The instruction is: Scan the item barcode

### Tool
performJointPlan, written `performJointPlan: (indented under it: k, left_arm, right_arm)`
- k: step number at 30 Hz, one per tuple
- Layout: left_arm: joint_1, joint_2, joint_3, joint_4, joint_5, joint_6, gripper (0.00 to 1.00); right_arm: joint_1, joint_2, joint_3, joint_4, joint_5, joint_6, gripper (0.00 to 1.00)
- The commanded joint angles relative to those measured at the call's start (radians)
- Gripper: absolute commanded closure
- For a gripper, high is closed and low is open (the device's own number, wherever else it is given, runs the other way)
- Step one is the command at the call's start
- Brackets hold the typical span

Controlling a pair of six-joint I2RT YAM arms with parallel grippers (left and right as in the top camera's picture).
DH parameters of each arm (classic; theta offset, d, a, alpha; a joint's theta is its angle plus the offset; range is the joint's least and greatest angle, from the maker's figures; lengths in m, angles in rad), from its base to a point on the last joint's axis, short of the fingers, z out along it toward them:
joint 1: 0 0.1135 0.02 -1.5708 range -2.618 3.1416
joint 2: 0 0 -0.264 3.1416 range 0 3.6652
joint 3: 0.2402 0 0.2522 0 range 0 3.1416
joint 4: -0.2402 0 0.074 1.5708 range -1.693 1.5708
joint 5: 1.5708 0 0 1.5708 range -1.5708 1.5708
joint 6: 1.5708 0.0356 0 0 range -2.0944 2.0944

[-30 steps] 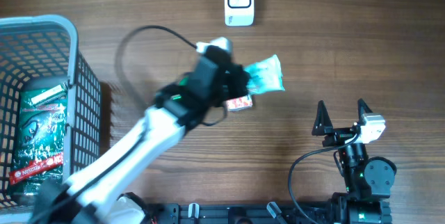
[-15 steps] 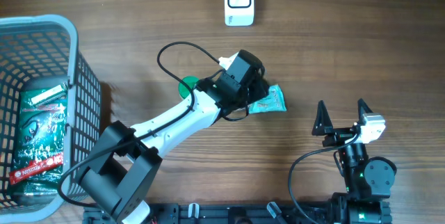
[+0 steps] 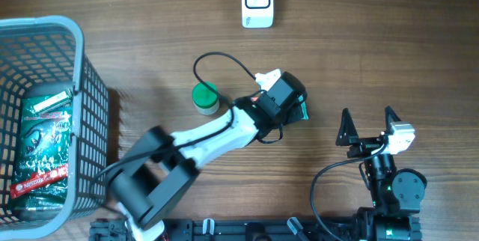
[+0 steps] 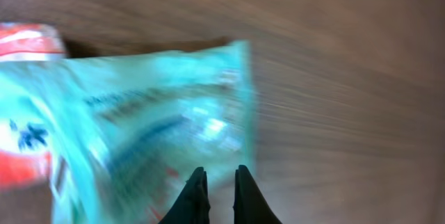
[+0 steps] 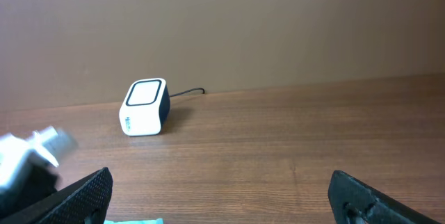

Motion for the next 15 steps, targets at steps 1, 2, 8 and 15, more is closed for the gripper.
performJointPlan:
  k: [1,2,8,15]
  left_arm:
    - [0.007,0.083,0.008,0.057,-0.028,-0.023,0.93]
    - [0.006,0.086,0.008,0.079,-0.028,-0.019,0.93]
    - [-0.006,0.084,0.029,0.153,-0.002,0.043,0.96]
    - [0.024,0.05,0.252,-0.21,-0.178,0.167,0.93]
  right_arm:
    - [-0.002,-0.005,-0.001,0.005,-0.016,-0.018,0.0]
    - [-0.002,-0.005,-0.001,0.005,-0.016,-0.018,0.0]
    - [-0.002,-0.005,-0.001,0.005,-0.016,-0.018,0.0]
    - [-0.002,-0.005,-0.001,0.005,-0.016,-0.018,0.0]
